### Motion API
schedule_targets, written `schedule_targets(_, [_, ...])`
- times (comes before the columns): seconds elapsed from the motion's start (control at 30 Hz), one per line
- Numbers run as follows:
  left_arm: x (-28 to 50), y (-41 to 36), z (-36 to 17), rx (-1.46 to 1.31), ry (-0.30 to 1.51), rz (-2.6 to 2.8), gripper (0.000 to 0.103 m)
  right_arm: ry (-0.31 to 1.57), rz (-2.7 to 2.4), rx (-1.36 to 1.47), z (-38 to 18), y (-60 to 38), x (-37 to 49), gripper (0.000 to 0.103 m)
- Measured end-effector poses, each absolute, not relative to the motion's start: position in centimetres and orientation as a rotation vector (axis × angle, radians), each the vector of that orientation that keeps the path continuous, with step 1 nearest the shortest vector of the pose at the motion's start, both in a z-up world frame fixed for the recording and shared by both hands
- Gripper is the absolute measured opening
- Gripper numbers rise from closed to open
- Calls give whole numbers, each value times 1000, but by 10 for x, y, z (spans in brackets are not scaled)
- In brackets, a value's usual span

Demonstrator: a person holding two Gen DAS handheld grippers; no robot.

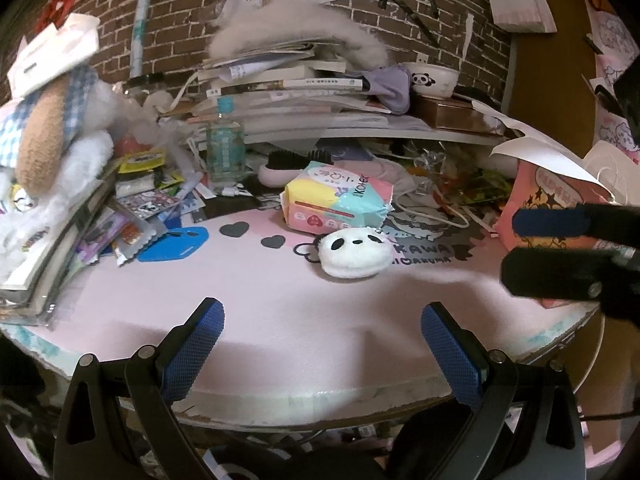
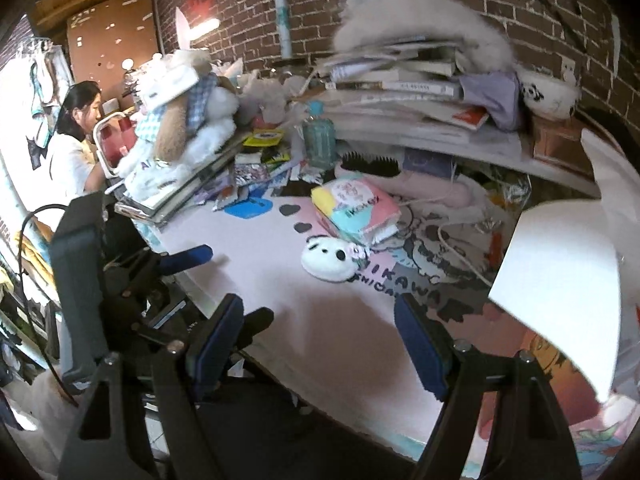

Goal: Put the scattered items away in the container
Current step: 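Reach the left gripper to the white panda plush and close on it, then lift the panda plush and carry it toward the paper bag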

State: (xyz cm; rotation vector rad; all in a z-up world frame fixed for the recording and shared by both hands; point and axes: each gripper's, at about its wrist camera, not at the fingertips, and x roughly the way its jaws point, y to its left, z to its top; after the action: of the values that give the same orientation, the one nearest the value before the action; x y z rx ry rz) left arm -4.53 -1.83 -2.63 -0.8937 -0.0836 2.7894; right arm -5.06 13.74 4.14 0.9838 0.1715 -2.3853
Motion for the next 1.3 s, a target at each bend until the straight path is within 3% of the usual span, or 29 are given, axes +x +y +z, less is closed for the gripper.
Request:
schedule_targets(0.23, [-69,-9,-36,-926,-108,2743,98,100,-2407,1032,21,146,-60,75])
schedule_targets(0.37, [-84,-1,-40,-949,-109,2714,88,43,-2386,1064,15,152,-61,75])
schedule_targets(0.53, [-98,9,-44,-968,-81,2723,85,25,-2396,1055,17,158,-57,76])
schedule_targets(0.93, [-111,19,-43,-971,-37,2743,49,-8,-2387,1052,20,170,-52,76])
schedule_targets(1.3, [-111,20,-38,-960,-53,2739,44,-22,-2388,1055,18,178,-50,76])
